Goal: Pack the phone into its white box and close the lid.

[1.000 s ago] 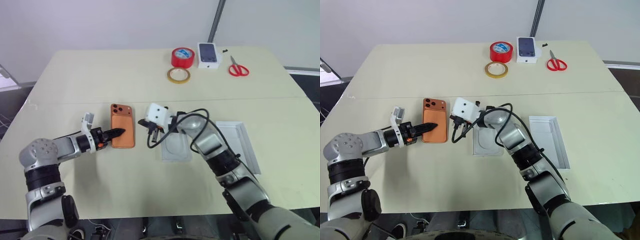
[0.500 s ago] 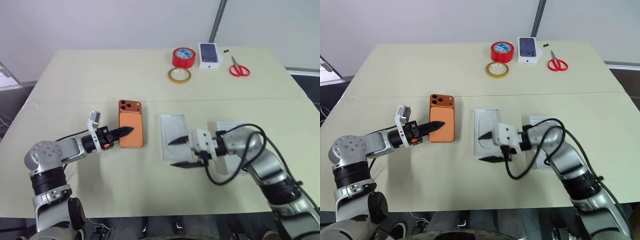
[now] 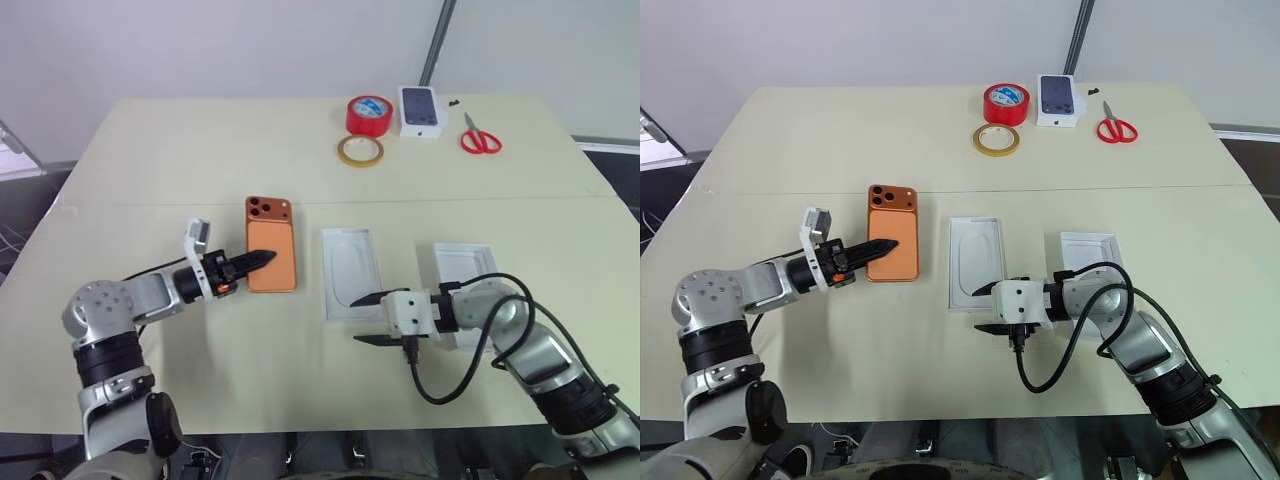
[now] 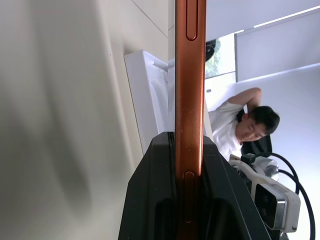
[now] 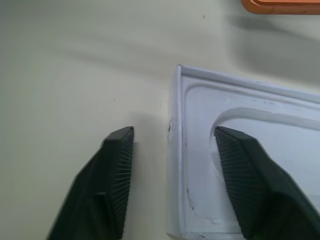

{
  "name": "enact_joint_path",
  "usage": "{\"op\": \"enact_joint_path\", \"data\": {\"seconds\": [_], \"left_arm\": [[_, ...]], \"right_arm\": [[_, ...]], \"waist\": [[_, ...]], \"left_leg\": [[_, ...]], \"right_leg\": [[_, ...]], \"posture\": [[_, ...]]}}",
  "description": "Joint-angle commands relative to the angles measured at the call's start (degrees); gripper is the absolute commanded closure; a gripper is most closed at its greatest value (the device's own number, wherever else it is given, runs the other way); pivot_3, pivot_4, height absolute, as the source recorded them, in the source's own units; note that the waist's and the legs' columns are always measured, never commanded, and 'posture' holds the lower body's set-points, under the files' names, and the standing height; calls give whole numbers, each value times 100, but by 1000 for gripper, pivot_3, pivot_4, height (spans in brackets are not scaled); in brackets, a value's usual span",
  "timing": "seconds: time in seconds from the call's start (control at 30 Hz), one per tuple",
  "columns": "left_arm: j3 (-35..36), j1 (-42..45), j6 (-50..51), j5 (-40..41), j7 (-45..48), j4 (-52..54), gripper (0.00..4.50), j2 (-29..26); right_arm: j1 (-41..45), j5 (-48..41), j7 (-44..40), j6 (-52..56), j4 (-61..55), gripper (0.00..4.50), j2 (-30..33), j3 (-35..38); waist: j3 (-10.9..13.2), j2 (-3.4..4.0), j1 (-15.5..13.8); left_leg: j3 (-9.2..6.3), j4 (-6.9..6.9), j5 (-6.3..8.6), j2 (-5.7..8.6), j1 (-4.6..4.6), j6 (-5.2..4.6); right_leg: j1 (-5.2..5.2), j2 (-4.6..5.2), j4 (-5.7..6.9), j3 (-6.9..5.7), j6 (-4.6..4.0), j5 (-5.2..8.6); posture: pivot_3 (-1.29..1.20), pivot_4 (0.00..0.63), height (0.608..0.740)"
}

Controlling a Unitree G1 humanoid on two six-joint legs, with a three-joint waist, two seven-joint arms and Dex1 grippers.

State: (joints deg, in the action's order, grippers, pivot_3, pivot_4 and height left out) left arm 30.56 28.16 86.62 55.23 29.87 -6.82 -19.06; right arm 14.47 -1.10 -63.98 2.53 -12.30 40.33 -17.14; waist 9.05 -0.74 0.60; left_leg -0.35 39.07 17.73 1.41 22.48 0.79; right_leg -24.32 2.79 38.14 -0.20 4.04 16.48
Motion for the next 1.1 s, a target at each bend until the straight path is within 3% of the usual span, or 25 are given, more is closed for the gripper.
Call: {"op": "enact_joint_path", "data": {"seconds": [0.03,0.07,0.1,0.33,0.47,0.73,0.83,1.0,1.1], "left_arm": [[4,67,-83,201,56,172,4500,-20],[16,72,-82,213,41,162,4500,-15],[11,68,-91,215,38,166,4500,-21],[179,169,-153,262,-149,104,4500,34],[701,780,1,641,-678,-90,4500,344],[391,766,-278,530,-951,-120,4500,669],[183,764,-401,471,-957,-154,4500,775],[-131,750,-634,365,-816,-329,4500,766],[-316,820,-768,281,-713,-527,4500,746]], "right_arm": [[28,20,82,-148,4,3769,-52,-7],[37,8,98,-137,14,4266,-69,-6],[53,42,107,-166,30,4397,-65,-27],[209,-60,249,72,50,4397,-326,-47],[630,232,611,312,269,4397,-678,-70],[977,577,926,491,705,4397,-1047,-334],[876,359,795,649,520,3612,-1025,-280],[731,-285,646,1025,-11,1131,-895,154],[600,-974,584,1655,-420,1131,-775,713]], "waist": [[0,0,0],[0,0,1],[0,0,1],[0,0,12],[4,-6,-3],[3,-6,3],[2,-6,-2],[2,-6,11],[3,-6,-3]], "left_leg": [[0,0,0,0,0,0],[0,0,0,0,0,0],[0,0,0,0,0,0],[0,0,-1,0,-1,1],[0,6,-3,-1,0,3],[0,0,-2,1,3,3],[0,7,-3,1,3,4],[0,7,-4,1,1,5],[0,6,-4,0,1,5]], "right_leg": [[0,0,0,0,0,0],[0,0,0,0,0,0],[0,0,0,0,0,0],[0,-1,1,0,0,0],[-1,-1,4,-1,0,0],[-6,-3,3,-1,0,0],[-2,-3,3,-1,1,0],[0,-4,3,-1,1,0],[0,-5,3,-1,1,0]], "posture": [[0,150,740],[0,150,740],[0,150,740],[0,150,740],[0,150,740],[0,150,740],[0,150,740],[0,150,740],[0,150,740]]}}
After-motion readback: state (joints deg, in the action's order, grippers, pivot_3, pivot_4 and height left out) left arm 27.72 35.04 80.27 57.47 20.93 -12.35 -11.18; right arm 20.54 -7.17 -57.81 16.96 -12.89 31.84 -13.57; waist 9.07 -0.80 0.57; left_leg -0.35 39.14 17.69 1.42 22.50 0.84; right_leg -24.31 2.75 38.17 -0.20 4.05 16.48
